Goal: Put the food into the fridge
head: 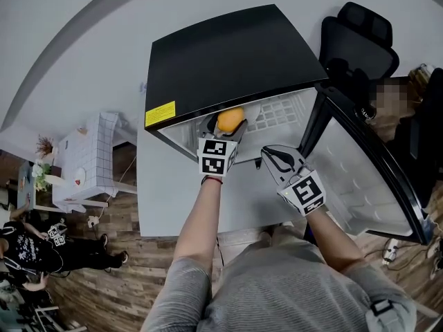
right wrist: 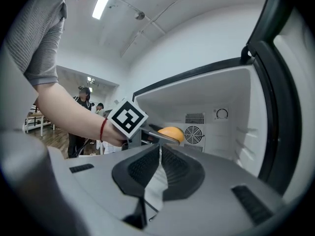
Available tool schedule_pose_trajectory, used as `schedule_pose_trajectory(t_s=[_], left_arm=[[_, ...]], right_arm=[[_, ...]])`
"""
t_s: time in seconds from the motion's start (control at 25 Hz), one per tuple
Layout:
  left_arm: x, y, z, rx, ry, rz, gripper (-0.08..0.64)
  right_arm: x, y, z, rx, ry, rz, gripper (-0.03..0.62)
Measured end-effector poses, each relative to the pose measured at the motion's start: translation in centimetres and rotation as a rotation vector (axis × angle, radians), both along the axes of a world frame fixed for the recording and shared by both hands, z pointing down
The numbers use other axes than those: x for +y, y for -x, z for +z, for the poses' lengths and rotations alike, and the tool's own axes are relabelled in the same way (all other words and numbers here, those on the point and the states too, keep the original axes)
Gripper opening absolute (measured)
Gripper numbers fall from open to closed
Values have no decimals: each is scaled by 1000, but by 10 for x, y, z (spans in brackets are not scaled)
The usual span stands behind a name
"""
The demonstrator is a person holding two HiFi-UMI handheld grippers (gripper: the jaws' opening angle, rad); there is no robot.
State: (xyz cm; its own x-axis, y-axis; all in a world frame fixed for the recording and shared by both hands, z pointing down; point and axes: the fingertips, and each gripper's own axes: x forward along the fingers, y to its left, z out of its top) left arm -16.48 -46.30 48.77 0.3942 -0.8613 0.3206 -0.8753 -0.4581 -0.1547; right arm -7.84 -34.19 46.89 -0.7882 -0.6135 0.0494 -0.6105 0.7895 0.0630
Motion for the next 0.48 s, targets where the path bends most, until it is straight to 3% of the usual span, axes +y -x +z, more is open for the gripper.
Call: schedule_pose_trajectory(t_s=[0.48], left_arm=[[-44, -3, 30, -75, 81, -28, 360]], right_arm=[[-13, 4, 7, 19, 16, -19, 14]])
